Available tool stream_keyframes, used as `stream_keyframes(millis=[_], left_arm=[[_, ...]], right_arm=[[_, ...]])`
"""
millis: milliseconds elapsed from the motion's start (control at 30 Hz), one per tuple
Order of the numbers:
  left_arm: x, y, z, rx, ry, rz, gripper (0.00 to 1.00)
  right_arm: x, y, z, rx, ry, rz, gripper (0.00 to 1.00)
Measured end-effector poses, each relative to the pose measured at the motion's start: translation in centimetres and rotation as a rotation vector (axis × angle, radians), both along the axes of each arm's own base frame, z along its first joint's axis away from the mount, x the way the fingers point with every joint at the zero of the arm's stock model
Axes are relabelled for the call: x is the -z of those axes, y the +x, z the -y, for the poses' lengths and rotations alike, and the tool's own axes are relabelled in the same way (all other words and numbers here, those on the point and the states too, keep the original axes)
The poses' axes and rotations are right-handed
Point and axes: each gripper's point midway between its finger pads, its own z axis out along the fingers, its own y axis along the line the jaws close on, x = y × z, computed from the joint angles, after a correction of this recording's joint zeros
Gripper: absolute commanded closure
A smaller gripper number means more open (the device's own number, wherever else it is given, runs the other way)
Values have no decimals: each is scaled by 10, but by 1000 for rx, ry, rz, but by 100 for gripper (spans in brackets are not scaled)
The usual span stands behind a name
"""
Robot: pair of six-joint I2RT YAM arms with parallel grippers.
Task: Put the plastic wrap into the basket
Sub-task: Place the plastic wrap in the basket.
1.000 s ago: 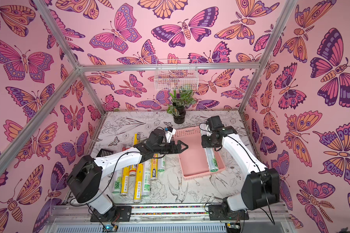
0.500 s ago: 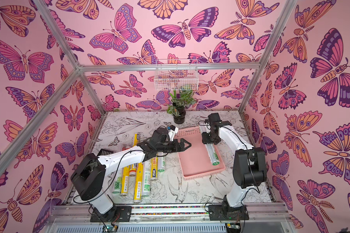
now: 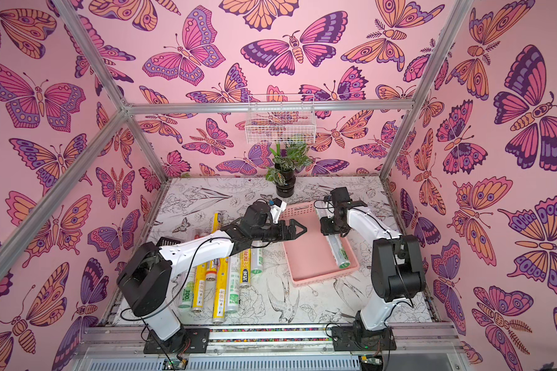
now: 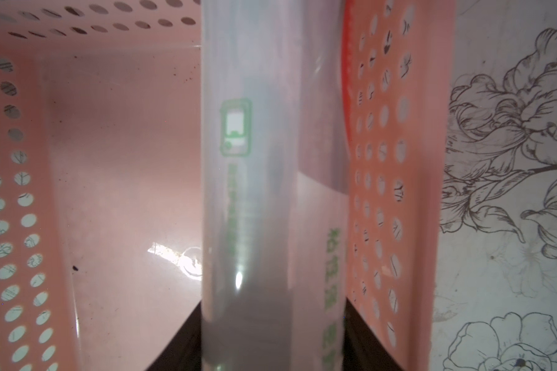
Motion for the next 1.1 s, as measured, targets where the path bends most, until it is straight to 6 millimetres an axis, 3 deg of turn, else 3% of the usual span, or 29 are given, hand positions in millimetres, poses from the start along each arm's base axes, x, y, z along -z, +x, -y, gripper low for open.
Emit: stream_keyframes(millis=[467,800,1100], left_arm=[[0,-2,2,16,-5,-8,0],[2,-3,3,18,-3,-10,0],[2,-3,4,20,-2,-10,0]], right_arm=[[20,9,13,0,-120,73,67],[24,10,18,10,-241,104,45],[21,14,25,34,-306,138,38]])
